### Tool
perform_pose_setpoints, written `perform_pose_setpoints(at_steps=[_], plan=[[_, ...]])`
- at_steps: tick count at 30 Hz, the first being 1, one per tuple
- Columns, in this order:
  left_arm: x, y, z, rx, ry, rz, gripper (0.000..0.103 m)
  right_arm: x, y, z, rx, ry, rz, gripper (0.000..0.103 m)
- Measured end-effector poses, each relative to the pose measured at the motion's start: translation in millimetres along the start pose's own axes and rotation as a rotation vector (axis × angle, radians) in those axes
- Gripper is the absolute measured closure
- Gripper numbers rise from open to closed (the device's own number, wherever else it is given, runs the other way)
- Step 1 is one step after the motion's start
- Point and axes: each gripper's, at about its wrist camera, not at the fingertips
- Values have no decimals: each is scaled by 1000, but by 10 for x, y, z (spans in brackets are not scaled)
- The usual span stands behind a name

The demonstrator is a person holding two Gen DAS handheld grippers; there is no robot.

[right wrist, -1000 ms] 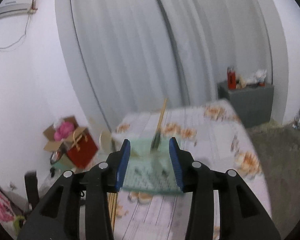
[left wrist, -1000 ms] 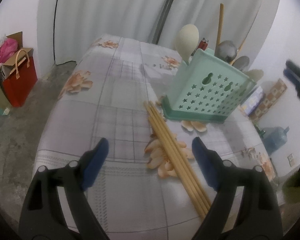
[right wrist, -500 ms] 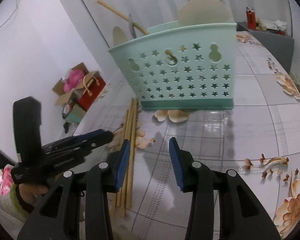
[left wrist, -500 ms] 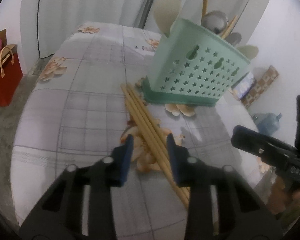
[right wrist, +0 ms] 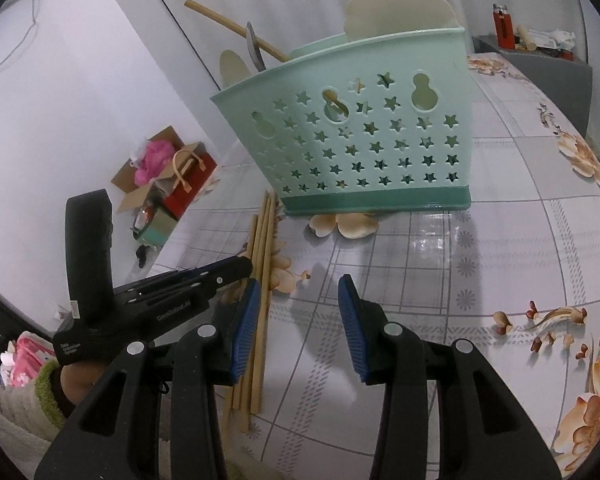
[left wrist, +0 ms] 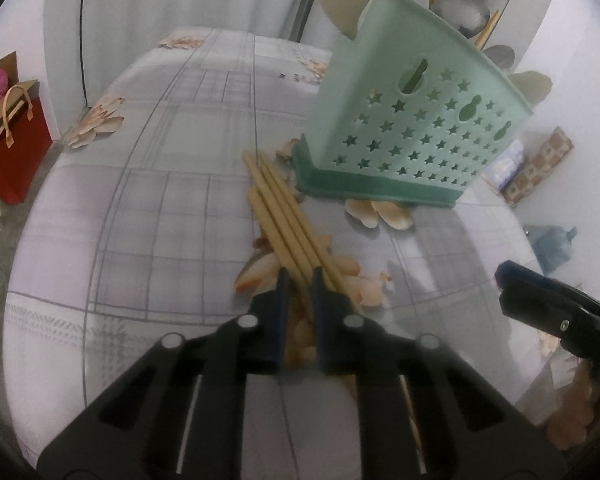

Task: Organize utensils
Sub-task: 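Grasp another chopstick with the left gripper while the right returns to the pile, then close the right gripper on a chopstick in the pile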

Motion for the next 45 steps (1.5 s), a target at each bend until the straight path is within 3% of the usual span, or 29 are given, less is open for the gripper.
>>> perform_pose_setpoints(at_steps=[13, 24, 33, 45], plan=[[45, 3, -31, -8, 20, 4, 101, -29, -17, 22, 17, 10, 6, 63], [145, -20, -142, -11, 113, 25, 102, 190, -21, 340, 93, 21, -78, 64], [97, -72, -178, -10, 173, 77, 102, 292, 59, 580, 136, -9, -153, 77], [66, -87, -184, -15, 189, 101, 102, 378, 34, 773, 176, -36, -204, 100]])
Point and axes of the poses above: each gripper's, at about its wrist camera, not at the fingertips, and z roughly the way its jaws point, x to its left, y to its top, and after that the axes turned 2 degrees about -x, right-handed
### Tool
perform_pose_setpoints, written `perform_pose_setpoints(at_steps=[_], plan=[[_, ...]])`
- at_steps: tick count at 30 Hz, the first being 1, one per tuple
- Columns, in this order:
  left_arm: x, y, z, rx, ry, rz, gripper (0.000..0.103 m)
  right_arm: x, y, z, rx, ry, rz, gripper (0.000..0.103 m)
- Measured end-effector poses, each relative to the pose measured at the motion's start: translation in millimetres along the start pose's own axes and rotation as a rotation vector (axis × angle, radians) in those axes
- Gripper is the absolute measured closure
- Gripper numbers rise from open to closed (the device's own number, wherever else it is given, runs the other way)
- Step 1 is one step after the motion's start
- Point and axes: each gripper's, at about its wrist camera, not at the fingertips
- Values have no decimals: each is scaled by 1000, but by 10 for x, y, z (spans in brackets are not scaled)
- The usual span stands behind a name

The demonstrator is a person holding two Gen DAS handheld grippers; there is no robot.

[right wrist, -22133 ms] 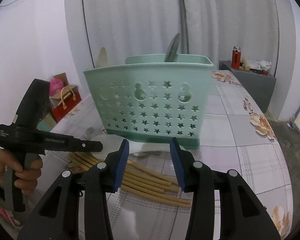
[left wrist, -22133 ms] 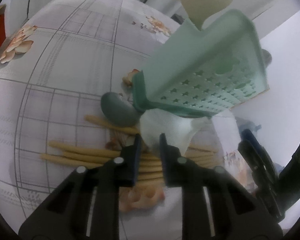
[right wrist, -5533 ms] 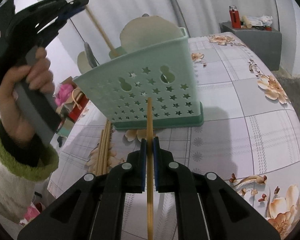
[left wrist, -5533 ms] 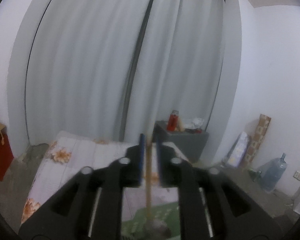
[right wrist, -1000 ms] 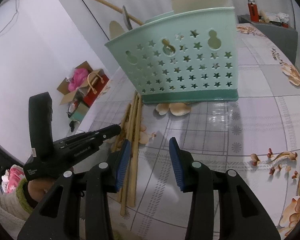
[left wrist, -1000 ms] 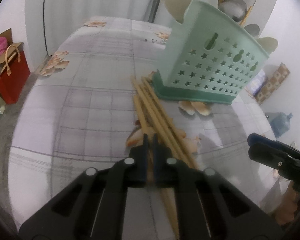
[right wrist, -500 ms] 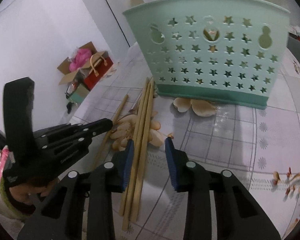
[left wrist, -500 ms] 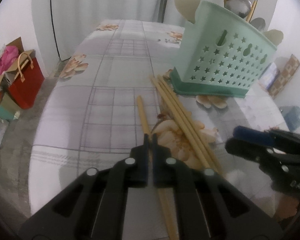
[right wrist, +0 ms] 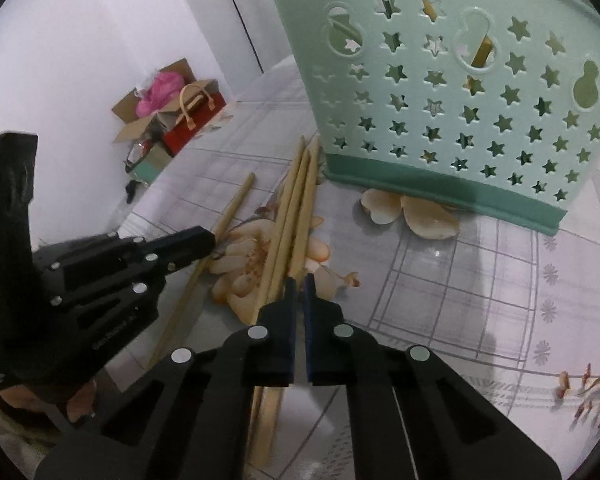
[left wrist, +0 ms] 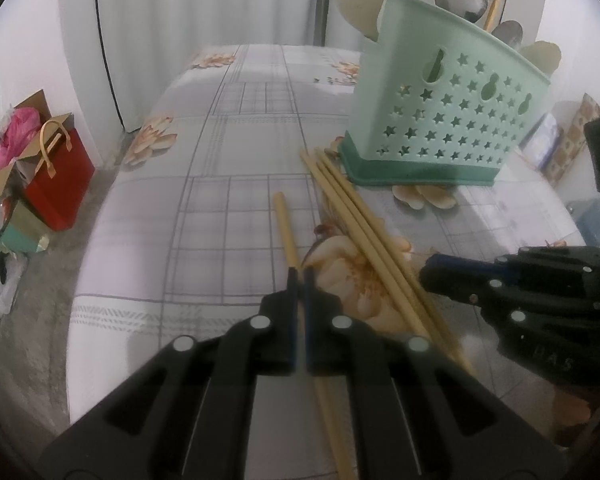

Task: Organize utensils
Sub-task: 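Close the right gripper on a chopstick in the pile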

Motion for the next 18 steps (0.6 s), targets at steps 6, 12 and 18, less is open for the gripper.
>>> perform_pose_setpoints(at_steps=[6, 12, 18], plan=[[1, 0, 4, 0, -1, -2, 102, -94, -141, -106, 17, -13, 10, 101], [-1, 4, 6, -1, 0, -2, 101, -271, -339, -322, 29, -40, 57, 101], [5, 0, 9, 0, -1, -1, 101, -282, -241, -384, 4, 30, 70, 96]])
Point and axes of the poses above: each gripper's, at about its wrist camera, not at the fingertips, and z roughly the way its jaws point, x to its left, y to its top, and after that the axes turned 2 degrees about -x, right-handed
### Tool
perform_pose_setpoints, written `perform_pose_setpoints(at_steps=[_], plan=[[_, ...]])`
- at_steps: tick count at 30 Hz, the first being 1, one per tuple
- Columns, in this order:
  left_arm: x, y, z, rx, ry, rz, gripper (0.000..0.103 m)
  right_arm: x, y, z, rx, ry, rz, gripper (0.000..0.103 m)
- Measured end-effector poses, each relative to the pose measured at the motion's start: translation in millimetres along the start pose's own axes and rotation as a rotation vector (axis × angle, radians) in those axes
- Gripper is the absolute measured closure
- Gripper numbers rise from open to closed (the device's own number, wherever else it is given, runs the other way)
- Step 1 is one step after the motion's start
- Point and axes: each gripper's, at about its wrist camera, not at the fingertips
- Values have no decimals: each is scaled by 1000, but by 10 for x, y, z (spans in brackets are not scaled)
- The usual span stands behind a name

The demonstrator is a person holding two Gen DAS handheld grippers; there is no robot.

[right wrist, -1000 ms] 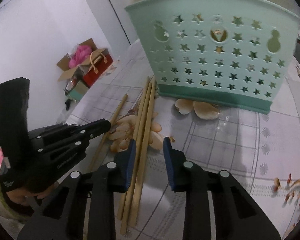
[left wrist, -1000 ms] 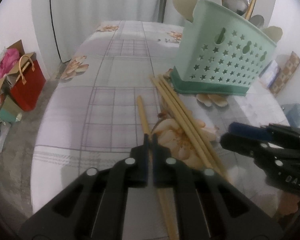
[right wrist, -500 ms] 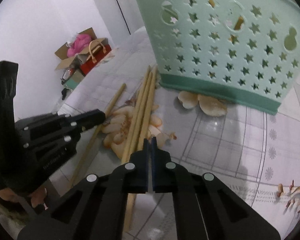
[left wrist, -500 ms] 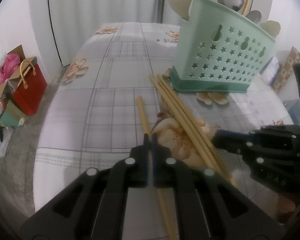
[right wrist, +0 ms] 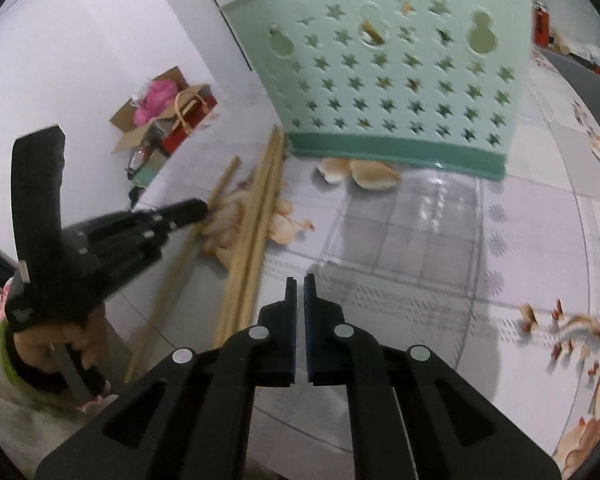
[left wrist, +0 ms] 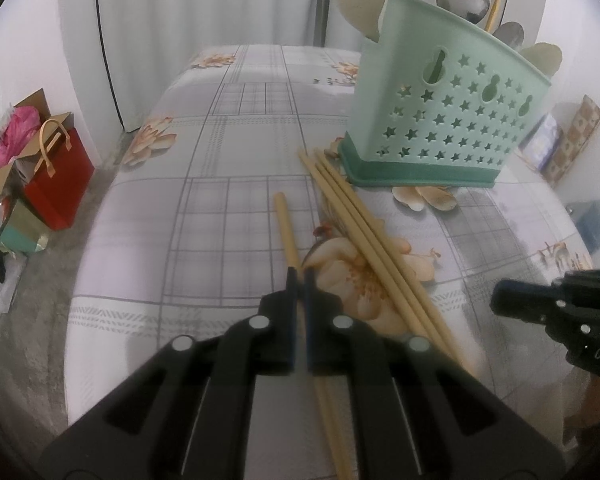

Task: Organize utensils
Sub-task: 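Close the right gripper on a chopstick in the pile, then pull the held chopsticks out of the pile with both grippers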

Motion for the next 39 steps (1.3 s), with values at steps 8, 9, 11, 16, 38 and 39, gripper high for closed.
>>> perform_pose_setpoints(at_steps=[8, 9, 11, 16, 38, 39], plan=[[7, 3, -1, 5, -7, -13, 101, 242, 202, 328, 11, 8, -60, 81], [7, 4, 2, 4, -8, -14, 101, 252, 208, 364, 18, 2, -64, 81], [8, 0, 6, 3, -9, -15, 101, 264, 220, 400, 22, -3, -72, 82], [1, -9, 12, 0, -7, -14, 99, 298, 235, 432, 24, -41, -95, 96], [-1, -48, -20, 93, -66, -58, 94, -323, -298, -254, 82, -183, -19, 97], [-10, -30, -6, 94, -57, -50, 94, -321, -280, -242, 82, -183, -20, 96]])
Point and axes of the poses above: each gripper's, at about its wrist camera, not at the fingertips, and z roughly the way its jaws point, x to its left, y to its top, and after that the axes turned 2 degrees about -x, right-handed
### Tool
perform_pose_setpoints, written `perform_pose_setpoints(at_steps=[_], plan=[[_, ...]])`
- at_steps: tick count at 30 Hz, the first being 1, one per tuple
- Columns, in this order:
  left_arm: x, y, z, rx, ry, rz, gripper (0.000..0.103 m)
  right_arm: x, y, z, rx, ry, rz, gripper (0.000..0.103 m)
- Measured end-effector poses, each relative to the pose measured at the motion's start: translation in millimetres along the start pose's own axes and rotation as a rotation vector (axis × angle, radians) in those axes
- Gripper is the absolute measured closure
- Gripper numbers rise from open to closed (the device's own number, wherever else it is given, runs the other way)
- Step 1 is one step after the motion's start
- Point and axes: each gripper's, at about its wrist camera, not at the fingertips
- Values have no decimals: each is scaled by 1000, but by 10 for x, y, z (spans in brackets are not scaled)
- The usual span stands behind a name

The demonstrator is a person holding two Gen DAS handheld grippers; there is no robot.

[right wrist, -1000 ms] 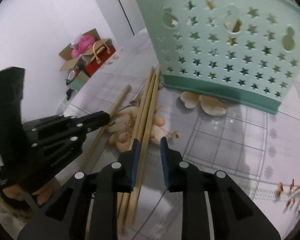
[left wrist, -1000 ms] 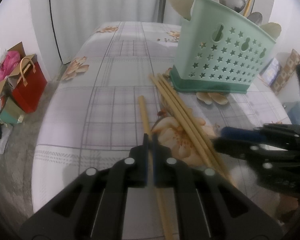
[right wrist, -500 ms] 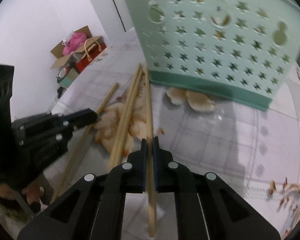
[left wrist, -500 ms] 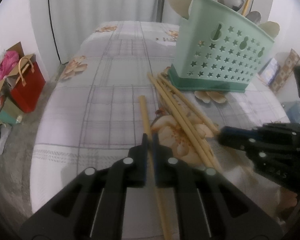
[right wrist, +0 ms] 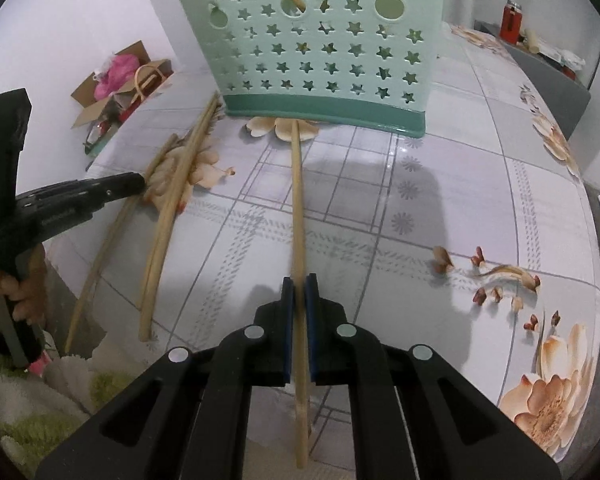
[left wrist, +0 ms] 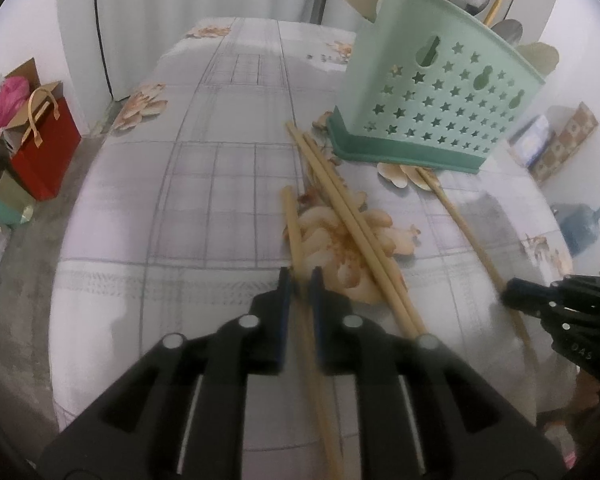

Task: Organize utensils
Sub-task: 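Pull the held chopsticks out of the pile with both grippers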

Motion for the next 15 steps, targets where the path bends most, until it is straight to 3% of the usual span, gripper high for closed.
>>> perform_pose_setpoints(at_steps=[3, 6, 12, 13, 15], plan=[[-18, 57, 42, 1, 34, 19, 94, 76, 100, 20, -13, -7, -15, 94], [-23, 105, 85, -9, 76, 44, 94, 129, 224, 61, -38, -9, -24, 81], [-84, 154, 135, -24, 142, 102, 94, 159, 466, 291, -49, -14, 4, 81], [-92, 155, 137, -26, 145, 106, 94, 160, 493, 310, -61, -20, 8, 82], [-98, 159, 135, -26, 148, 108, 94, 155, 515, 324, -68, -34, 21, 96]])
Point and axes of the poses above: each gripper's, at about its wrist camera, not at the fingertips, and z roughly the way its jaws point, x to its left, y to its top, and after that the axes turned 2 degrees about -x, right-handed
